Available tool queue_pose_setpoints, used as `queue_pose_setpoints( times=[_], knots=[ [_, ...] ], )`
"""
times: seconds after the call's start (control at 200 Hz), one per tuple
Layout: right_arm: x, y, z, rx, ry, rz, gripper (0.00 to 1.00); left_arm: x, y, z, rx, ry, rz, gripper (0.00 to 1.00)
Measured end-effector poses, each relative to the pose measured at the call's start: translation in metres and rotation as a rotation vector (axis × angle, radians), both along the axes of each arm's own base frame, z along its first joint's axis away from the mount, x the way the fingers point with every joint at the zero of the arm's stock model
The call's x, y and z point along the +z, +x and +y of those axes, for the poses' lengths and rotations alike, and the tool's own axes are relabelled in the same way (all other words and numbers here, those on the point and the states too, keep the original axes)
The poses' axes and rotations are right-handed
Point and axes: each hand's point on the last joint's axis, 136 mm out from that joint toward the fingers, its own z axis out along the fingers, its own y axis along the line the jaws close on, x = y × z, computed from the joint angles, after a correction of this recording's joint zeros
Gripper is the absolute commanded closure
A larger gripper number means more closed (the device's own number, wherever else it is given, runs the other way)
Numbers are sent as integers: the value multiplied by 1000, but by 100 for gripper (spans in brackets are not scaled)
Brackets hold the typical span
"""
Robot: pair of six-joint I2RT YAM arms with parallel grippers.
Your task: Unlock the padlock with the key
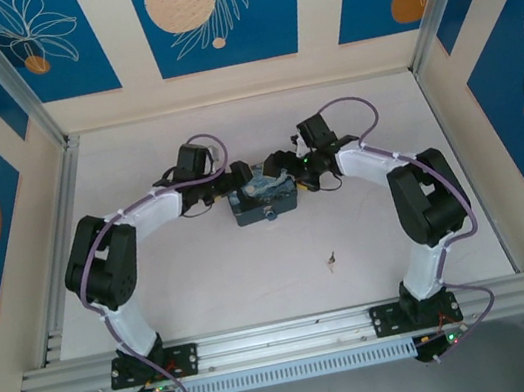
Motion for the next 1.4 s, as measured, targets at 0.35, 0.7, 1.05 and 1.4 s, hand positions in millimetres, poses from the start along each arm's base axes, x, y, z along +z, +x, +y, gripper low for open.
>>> queue_pose_setpoints(
  times=[0.35, 0.7, 1.05, 1.4],
  knots=[
    [7, -43, 8, 5, 30, 14, 3, -12, -40, -3, -8, -30, 39, 0],
    [17, -47, 7, -33, 43, 6, 2, -4, -51, -4, 2, -45, 18, 0],
    [24, -53, -14, -105, -44, -12, 1, 2, -61, 0, 27, -15, -17, 0],
    [41, -114, -67, -141, -169, 1, 21, 68, -76, 39, 139, -2, -180, 0]
  ],
)
